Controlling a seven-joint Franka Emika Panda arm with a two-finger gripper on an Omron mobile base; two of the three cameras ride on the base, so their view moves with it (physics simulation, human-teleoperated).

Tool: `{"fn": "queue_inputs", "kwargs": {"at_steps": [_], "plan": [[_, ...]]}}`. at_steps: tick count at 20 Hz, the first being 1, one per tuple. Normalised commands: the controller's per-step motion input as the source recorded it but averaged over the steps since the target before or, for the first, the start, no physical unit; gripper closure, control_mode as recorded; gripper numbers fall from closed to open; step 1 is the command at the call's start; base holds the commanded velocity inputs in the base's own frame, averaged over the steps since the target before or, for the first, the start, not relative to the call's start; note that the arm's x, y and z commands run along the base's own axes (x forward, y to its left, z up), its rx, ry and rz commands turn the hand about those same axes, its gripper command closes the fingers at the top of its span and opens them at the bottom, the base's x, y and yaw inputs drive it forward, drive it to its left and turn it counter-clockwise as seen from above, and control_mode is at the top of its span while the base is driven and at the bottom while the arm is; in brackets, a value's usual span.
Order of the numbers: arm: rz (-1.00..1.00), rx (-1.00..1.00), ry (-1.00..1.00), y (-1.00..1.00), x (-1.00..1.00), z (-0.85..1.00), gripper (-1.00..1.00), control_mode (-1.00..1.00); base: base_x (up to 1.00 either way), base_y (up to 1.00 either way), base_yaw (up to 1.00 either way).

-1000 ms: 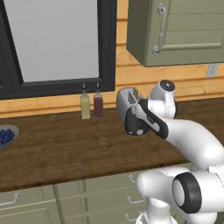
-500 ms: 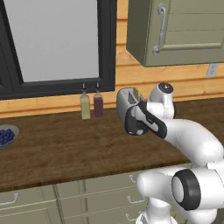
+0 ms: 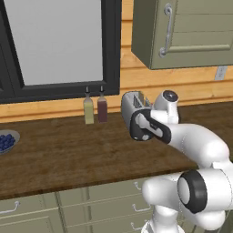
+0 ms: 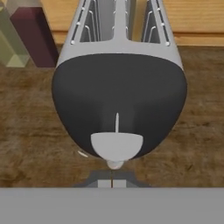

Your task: Start the toaster. Once the lever pops up, take the bread to the plate on the dining counter.

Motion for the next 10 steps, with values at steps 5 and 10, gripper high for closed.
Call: {"fn": "queue_inputs", "kwargs": {"at_steps": [5, 10], "plan": [[0.00, 0.00, 0.00, 0.00, 0.15, 0.00, 1.00, -1.00, 0.00, 0.00, 0.00], [0.00, 0.00, 0.00, 0.00, 0.16, 0.00, 1.00, -1.00, 0.00, 0.00, 0.00]]}}
